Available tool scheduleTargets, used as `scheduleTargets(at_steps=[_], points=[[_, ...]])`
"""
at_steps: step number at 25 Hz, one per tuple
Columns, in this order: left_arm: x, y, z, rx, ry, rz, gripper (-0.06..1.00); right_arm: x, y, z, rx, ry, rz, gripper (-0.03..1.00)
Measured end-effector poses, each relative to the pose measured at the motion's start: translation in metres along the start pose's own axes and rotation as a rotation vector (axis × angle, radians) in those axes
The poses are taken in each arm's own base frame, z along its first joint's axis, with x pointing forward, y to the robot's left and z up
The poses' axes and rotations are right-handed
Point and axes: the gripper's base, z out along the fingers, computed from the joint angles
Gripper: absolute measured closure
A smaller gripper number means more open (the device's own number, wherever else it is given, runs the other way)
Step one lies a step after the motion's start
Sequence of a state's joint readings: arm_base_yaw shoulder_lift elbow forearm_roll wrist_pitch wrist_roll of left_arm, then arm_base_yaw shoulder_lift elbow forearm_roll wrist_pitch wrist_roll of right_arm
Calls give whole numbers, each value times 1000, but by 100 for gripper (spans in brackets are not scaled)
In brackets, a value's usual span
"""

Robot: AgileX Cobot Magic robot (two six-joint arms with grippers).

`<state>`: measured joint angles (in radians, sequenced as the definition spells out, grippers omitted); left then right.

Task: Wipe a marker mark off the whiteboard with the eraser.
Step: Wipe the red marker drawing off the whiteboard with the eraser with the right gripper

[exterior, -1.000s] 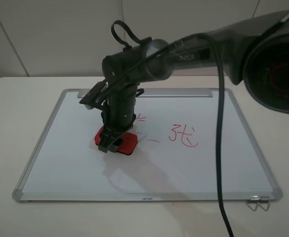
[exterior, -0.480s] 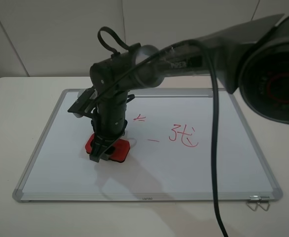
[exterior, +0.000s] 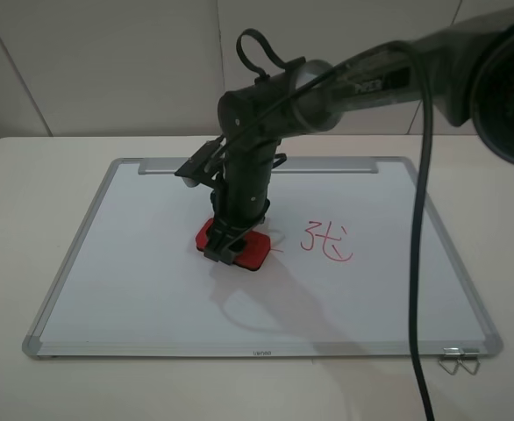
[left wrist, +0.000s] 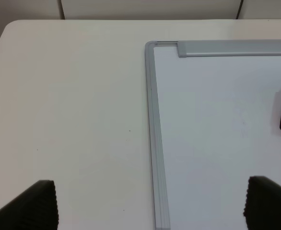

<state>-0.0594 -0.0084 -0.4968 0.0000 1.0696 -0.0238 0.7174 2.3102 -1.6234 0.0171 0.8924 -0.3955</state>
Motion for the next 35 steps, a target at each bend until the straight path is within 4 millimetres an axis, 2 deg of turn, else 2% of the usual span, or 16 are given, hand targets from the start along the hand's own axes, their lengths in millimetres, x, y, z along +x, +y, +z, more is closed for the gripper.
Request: scheduleTargets(at_steps=[10, 19, 24, 31, 35], points=[[0, 0, 0, 0, 0, 0, 17, 20, -35, -2, 1, 46, 76, 47], [0, 0, 0, 0, 0, 1, 17, 20, -33, -2, 0, 47, 73, 47], [0, 0, 0, 0, 0, 1, 17, 12, -18, -1, 15, 50, 20, 47], [0, 0, 0, 0, 0, 1, 17, -7, 30, 0, 11, 46, -98, 47], [0, 0, 0, 0, 0, 1, 17, -13, 48, -2, 13, 28, -139, 47]])
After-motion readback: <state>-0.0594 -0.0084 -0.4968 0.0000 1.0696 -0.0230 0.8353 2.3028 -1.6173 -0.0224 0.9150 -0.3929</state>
